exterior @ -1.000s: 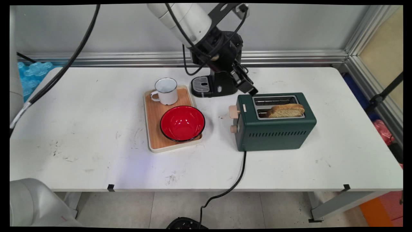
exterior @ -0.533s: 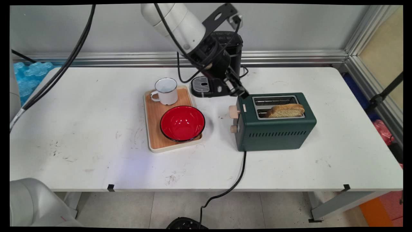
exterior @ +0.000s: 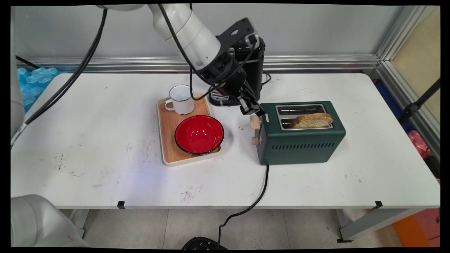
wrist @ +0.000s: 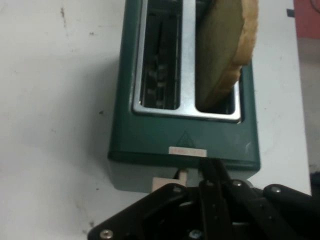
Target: Press the toaster switch
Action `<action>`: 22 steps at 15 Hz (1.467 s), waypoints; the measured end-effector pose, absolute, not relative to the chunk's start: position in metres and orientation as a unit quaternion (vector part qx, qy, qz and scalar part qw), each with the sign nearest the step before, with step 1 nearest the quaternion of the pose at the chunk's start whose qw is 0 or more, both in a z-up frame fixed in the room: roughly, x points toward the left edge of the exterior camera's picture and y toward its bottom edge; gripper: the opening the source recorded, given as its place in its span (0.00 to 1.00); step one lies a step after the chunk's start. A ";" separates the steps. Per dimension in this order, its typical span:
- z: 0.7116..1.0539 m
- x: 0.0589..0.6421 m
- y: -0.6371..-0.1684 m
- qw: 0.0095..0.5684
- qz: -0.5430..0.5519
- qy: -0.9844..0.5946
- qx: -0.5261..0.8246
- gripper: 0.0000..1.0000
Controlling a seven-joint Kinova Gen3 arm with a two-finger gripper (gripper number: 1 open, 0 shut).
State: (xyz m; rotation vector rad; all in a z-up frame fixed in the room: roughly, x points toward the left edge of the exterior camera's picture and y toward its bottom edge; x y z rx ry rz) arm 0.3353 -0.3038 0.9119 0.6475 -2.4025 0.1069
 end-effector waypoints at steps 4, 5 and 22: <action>0.899 0.337 -0.311 0.313 0.048 -0.918 0.240 0.00; 0.896 0.337 -0.313 0.312 0.050 -0.918 0.238 0.00; 0.857 0.336 -0.323 0.304 0.048 -0.924 0.226 0.00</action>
